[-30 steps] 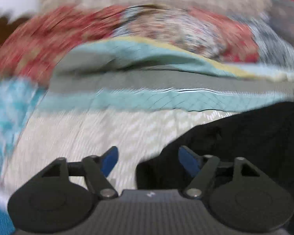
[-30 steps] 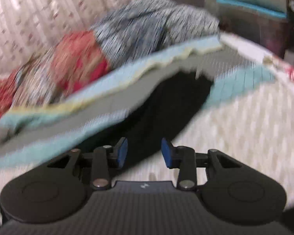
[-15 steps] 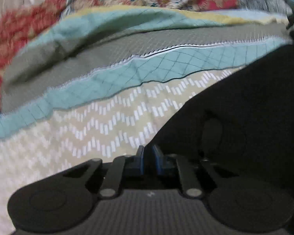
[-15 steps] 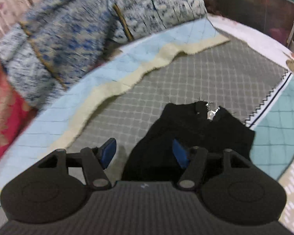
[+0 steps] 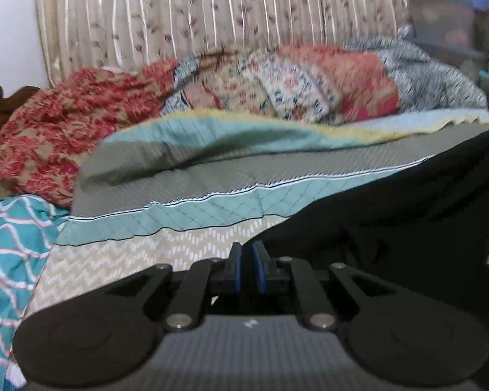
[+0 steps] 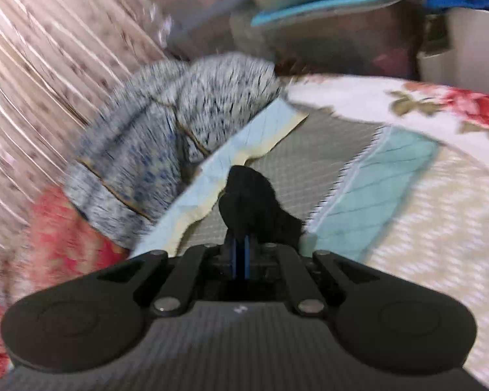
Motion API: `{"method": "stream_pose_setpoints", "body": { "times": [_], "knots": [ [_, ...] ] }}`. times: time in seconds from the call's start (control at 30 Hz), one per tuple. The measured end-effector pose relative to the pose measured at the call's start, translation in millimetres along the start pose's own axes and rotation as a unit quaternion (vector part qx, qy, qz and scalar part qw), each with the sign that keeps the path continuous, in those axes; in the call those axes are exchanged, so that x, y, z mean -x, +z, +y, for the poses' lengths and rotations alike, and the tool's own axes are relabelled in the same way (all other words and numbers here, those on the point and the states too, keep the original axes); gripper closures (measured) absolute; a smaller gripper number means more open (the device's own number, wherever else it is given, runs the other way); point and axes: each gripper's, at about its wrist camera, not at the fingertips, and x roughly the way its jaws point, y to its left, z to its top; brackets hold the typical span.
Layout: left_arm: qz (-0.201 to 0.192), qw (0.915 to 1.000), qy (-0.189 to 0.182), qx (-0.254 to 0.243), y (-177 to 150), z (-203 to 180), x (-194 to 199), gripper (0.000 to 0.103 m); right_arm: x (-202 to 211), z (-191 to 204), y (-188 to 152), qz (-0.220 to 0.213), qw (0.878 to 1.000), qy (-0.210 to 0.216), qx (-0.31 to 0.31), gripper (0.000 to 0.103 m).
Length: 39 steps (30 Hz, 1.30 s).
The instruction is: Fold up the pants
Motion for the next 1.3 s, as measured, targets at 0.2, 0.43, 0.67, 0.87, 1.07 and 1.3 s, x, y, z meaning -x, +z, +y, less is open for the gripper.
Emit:
{"method": "stream_pose_setpoints", "body": {
  "times": [0.2, 0.43, 0.67, 0.87, 1.07, 1.3],
  "knots": [
    [-0.006, 0.9993, -0.023, 0.029, -41.2, -0.9, 70.6, 0.097, 124.1, -78.7, -29.7, -0.017, 0.999, 0.021, -0.034, 0.096],
    [0.028, 0.9969, -0.022, 0.071, -106.2, -0.6, 106.5, 0.101, 188.2, -170.8, -95.8, -0.006, 0.996, -0.007, -0.087, 0.096],
    [0.063, 0.9886, -0.005, 0.136, -138.3, 20.0, 123.3, 0.100, 193.9, -210.3, -140.1, 0.005, 0.991, -0.070, -0.118, 0.086],
    [0.063, 0.9585, -0.024, 0.277, -127.0, 54.0, 131.3, 0.047, 212.4, -207.9, -143.3, -0.039, 0.986, -0.066, -0.147, 0.068],
    [0.091, 0.9262, -0.078, 0.358, -115.4, 54.1, 100.7, 0.045, 220.6, -191.7, -143.3, -0.050, 0.994, -0.059, -0.082, 0.058],
    [0.128, 0.9103, -0.096, 0.382, -101.8, 31.0, 58.6, 0.030, 214.8, -172.4, -146.8, -0.045, 0.997, -0.052, -0.023, 0.055]
  ]
}}
